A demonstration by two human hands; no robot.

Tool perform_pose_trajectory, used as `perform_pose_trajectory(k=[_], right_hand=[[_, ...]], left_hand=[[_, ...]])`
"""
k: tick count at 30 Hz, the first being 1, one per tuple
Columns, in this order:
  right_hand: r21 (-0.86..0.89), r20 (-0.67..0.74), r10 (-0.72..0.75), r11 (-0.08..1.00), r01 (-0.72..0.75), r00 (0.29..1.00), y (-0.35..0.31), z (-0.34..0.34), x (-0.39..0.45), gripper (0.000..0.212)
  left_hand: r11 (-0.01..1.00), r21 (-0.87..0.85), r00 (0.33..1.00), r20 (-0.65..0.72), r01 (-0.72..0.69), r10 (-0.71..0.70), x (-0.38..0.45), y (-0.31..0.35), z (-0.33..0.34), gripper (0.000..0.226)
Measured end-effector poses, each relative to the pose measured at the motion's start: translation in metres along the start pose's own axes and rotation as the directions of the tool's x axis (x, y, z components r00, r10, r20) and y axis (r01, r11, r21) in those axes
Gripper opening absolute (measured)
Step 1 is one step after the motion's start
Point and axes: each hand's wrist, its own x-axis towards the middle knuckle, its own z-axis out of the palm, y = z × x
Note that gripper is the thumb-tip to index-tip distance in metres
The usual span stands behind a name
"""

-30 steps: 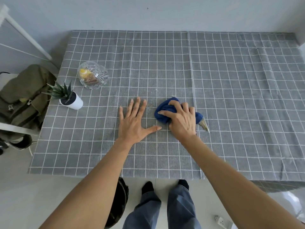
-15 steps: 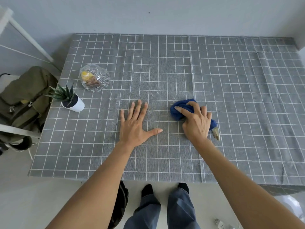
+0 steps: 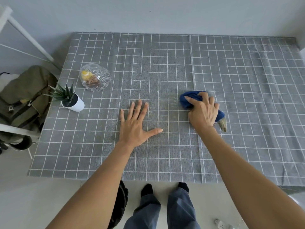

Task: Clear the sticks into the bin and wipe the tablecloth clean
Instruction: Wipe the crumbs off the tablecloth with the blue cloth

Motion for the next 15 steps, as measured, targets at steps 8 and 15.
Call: perform_pose_trajectory(k=[8,15], right_hand=[[0.028,0.000,-0.245,0.969,0.245,0.969,-0.041,0.003,-0.010,0.051],[-0.077,0.026,-0.114,0.990,0.116,0.993,-0.017,0.006,0.005,0.047]], left_hand=[[1.000,-0.001,1.000,-0.014,0.006,-0.006,0.000,0.002,0.000,0.114],[1.000,-0.009,1.000,-0.014,0.001,-0.001,0.000,0.001,-0.001,0.114]])
